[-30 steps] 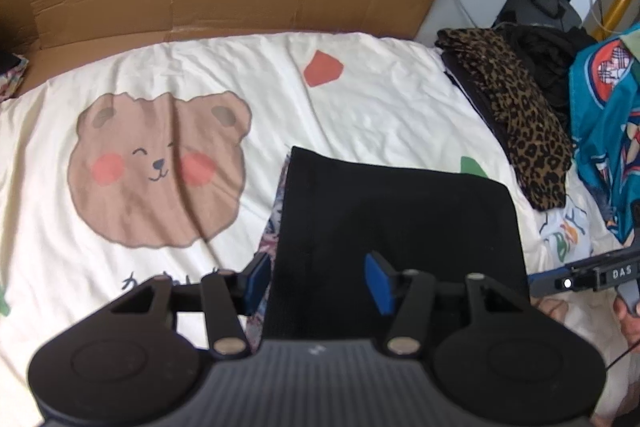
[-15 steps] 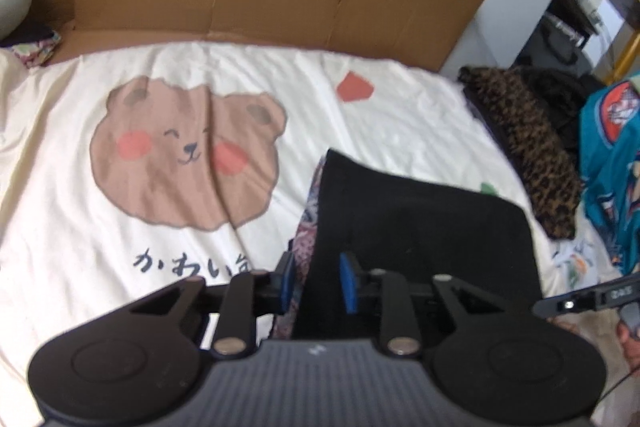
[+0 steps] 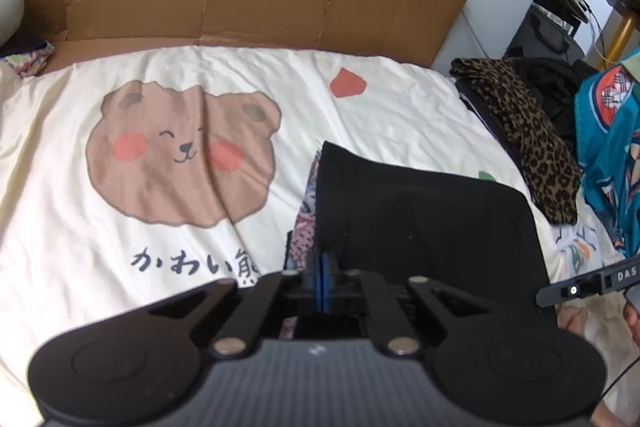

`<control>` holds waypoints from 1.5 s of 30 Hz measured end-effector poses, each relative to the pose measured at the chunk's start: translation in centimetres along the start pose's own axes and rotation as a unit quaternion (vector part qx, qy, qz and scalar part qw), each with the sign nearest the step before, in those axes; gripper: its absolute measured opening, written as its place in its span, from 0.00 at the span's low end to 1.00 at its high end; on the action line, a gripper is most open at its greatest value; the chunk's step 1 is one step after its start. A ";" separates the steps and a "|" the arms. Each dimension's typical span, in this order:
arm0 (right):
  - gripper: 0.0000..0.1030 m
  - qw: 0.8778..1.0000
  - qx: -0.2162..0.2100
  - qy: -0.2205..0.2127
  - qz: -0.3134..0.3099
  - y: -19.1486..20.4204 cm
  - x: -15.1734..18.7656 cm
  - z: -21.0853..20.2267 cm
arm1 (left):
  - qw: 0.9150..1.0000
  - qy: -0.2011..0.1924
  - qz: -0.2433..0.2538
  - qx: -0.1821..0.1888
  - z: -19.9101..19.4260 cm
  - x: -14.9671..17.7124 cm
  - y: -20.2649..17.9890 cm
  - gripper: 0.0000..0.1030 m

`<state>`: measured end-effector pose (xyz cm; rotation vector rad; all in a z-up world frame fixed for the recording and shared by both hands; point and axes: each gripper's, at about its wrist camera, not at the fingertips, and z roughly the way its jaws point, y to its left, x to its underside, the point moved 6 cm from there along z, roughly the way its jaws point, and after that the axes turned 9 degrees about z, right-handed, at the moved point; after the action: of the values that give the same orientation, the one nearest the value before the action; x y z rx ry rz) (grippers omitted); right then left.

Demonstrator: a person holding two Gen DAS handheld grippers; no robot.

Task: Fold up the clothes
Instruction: 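Grasp the folded black shorts edge with the left gripper while right grasps beside it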

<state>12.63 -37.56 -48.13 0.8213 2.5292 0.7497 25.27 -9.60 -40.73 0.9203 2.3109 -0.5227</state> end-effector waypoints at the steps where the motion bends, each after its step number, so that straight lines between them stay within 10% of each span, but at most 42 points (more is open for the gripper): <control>1: 0.54 1.000 -0.001 -0.001 0.001 0.0 0.0 0.0 | 1.000 -0.006 0.000 -0.002 -0.3 -0.2 0.1 0.01; 14: 0.54 0.993 -0.083 0.001 0.082 -1.0 -0.7 1.7 | 0.999 0.012 -0.034 -0.014 1.1 1.3 1.6 0.01; 21: 0.08 0.991 -0.100 0.000 0.093 -1.4 -1.6 2.3 | 0.999 0.016 -0.035 -0.013 1.1 1.7 1.6 0.01; 30: 0.12 0.987 -0.122 -0.002 0.108 -0.8 -2.3 1.3 | 0.998 0.032 -0.056 0.002 1.3 1.6 2.3 0.02; 33: 0.23 0.983 -0.128 0.006 0.129 -1.5 -1.9 2.1 | 0.997 0.037 -0.071 0.014 1.1 1.2 2.8 0.13; 37: 0.23 0.982 -0.137 0.011 0.129 -1.5 -1.4 2.9 | 0.997 0.027 -0.065 0.028 0.5 0.5 2.6 0.67; 45: 0.24 0.976 -0.156 0.026 0.149 -2.4 -0.7 3.4 | 0.992 0.021 -0.096 0.074 2.9 0.3 2.5 0.65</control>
<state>13.84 -38.35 -52.12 1.0898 2.2703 1.2432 27.99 -9.31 -43.49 0.7873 2.4393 -0.7706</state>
